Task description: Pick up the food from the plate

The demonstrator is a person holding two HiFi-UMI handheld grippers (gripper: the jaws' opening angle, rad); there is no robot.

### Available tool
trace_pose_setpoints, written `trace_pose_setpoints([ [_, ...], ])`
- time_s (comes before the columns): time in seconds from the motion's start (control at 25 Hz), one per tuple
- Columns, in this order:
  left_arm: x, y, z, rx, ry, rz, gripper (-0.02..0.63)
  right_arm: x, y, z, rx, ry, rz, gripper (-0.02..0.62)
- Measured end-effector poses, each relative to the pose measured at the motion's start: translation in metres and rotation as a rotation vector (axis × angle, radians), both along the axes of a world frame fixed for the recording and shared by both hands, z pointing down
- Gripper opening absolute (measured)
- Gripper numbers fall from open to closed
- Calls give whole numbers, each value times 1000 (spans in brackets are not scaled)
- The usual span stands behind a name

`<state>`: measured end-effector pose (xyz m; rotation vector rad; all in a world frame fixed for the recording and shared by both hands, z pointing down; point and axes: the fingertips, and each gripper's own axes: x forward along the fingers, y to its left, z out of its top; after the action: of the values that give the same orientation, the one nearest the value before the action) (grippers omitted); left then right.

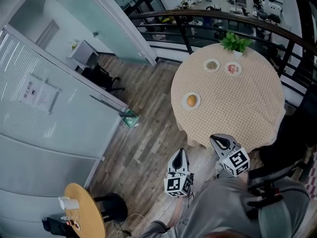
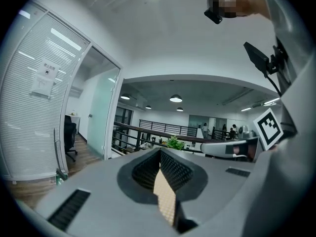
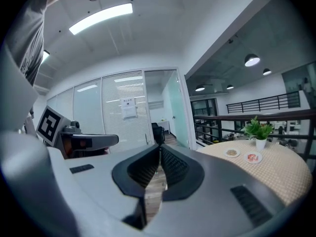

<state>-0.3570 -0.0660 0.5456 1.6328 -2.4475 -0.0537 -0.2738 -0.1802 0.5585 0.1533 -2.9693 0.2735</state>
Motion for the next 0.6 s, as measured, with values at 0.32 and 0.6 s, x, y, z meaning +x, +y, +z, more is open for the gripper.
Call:
trace_pose_setpoints([
  [0.32, -40, -62, 0, 13, 19, -24, 12, -29, -72, -3, 15, 1, 17, 23],
  [0.6, -37, -90, -22, 65, -26, 40, 12, -38, -89, -13, 24, -22, 17, 23],
])
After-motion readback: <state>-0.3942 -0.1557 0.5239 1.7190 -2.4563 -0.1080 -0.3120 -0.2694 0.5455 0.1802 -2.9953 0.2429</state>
